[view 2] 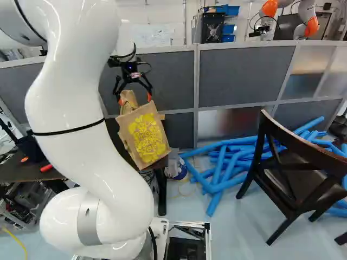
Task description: Pick up the bag on the ground and place it on the table
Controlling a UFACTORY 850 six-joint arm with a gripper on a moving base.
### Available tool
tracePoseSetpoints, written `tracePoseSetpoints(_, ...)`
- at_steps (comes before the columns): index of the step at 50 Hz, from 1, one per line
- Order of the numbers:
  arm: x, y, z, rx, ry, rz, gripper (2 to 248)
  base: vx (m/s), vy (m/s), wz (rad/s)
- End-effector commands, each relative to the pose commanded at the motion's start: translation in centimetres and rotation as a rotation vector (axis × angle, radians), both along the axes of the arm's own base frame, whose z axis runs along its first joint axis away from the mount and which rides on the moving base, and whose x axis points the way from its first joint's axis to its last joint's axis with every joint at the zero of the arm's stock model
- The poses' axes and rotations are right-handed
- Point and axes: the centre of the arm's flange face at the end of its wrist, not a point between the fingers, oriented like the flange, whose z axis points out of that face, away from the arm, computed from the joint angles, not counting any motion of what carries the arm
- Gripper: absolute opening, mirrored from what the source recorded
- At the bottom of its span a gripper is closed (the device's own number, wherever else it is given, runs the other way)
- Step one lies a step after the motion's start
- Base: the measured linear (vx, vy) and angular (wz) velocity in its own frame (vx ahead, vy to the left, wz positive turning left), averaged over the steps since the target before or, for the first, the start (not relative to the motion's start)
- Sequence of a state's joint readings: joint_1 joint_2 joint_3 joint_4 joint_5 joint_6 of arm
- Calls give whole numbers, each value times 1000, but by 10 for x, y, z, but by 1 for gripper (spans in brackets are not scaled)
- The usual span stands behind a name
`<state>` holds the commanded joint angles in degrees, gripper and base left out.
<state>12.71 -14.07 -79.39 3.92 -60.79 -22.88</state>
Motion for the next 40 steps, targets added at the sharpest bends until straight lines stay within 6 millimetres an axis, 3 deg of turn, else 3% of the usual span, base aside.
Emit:
tracePoseSetpoints(15, -11, -4, 20, -12, -11, 8, 247, 0, 0, 0)
tracePoseSetpoints(40, -12, -4, 22, -12, -14, 8, 247, 0, 0, 0)
